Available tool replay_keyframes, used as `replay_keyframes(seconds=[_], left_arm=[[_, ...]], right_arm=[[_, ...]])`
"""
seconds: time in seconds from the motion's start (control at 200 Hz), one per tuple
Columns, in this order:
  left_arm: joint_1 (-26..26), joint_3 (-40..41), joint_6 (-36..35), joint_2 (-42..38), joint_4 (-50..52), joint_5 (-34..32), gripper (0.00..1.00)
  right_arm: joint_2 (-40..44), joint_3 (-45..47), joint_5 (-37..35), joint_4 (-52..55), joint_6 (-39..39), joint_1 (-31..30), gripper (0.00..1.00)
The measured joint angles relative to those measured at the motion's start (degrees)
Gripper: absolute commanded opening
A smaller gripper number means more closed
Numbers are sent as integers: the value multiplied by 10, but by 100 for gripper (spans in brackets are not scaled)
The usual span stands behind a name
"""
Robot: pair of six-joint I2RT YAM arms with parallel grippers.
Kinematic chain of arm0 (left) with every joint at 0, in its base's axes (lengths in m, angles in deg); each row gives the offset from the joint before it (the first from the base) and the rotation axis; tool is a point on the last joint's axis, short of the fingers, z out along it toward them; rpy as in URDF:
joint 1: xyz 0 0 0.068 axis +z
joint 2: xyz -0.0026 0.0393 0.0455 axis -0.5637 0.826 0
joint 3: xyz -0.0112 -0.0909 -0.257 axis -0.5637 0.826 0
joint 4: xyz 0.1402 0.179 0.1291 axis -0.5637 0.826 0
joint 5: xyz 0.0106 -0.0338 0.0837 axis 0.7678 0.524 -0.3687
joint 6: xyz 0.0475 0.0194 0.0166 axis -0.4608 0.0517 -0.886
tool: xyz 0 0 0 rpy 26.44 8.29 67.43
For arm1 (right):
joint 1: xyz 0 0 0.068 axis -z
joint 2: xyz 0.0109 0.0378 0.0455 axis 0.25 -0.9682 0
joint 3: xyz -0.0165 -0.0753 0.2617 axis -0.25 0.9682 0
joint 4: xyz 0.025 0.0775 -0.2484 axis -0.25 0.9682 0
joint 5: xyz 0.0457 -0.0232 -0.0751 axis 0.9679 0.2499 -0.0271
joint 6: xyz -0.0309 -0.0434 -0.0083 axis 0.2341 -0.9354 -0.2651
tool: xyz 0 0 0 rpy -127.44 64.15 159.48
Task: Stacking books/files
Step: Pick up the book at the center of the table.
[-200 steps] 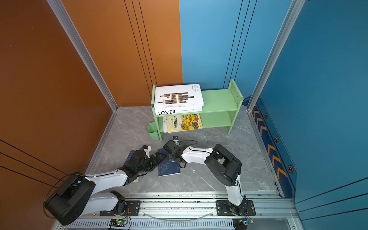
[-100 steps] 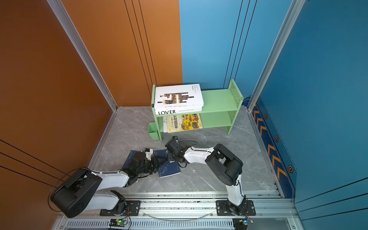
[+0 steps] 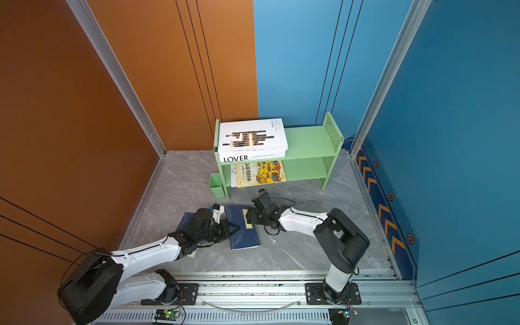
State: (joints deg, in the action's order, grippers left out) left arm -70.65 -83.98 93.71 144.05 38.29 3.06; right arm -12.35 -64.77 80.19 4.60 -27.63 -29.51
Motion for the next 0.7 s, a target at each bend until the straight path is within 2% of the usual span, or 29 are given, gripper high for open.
replay_keyframes(seconds=[0.165,0.265,0.34,0.496,0.701], left_arm=[[-24,-84,-66,-79,130,-3,0],[-32,-116,-85,-120,153,-1,0],[-36,-136,-89,-138,154,3,0],[-52,-184,-93,-135,129,9,0],[-57,-313,-103,-70,65,10,0]], right_arm=[[127,6,14,0,-3,28,93],[212,10,25,-3,-9,59,95],[278,23,41,-14,-7,103,97],[386,73,82,-49,18,179,100],[475,97,127,-86,41,205,100]])
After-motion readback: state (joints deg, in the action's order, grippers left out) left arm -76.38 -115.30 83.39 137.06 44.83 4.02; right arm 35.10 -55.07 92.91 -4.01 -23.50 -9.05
